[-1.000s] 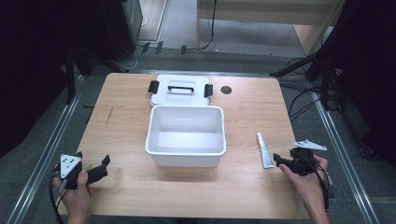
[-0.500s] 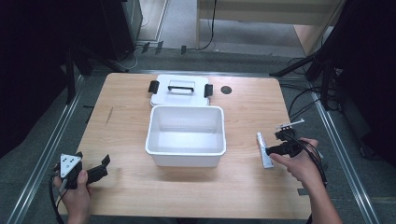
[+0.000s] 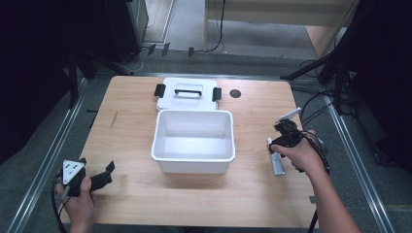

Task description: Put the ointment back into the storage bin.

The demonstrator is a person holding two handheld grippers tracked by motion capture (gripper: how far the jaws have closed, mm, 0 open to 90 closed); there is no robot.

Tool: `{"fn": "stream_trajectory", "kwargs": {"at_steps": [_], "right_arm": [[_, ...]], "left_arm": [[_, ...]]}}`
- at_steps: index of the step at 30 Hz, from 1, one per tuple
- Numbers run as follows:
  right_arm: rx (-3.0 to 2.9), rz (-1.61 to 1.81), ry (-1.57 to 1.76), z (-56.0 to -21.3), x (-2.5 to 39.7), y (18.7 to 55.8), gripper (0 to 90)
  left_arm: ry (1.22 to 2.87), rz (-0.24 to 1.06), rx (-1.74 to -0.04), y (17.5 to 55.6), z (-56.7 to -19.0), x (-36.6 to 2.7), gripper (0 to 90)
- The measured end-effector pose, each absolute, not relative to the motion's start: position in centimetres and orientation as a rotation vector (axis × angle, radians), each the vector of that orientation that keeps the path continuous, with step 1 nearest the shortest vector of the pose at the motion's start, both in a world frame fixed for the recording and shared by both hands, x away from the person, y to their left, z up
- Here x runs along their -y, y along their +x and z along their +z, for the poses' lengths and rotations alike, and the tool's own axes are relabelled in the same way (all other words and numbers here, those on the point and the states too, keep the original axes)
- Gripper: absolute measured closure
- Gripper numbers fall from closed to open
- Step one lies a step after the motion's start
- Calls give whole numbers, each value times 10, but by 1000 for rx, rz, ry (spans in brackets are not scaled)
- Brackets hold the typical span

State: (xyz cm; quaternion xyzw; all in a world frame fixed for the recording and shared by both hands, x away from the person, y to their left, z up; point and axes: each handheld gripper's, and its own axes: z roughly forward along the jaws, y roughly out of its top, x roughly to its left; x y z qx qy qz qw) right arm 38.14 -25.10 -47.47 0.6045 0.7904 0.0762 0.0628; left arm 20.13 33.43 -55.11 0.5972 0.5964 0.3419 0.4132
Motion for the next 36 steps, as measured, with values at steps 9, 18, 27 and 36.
{"fn": "stream_trajectory", "kwargs": {"at_steps": [9,18,27,36], "right_arm": [[-2408,113,1895,-481,245,395,516],[-2421,30,1942,-491,240,404,543],[-2464,-10,1960,-499,239,406,626],[-2483,-24,1929,-503,237,405,685]], "left_arm": [[1502,858,-1502,201,-551,-335,0],[1502,858,-1503,201,-551,-335,0],[1502,855,-1506,202,-551,-335,0],[1503,861,-1506,202,-551,-335,0]]}}
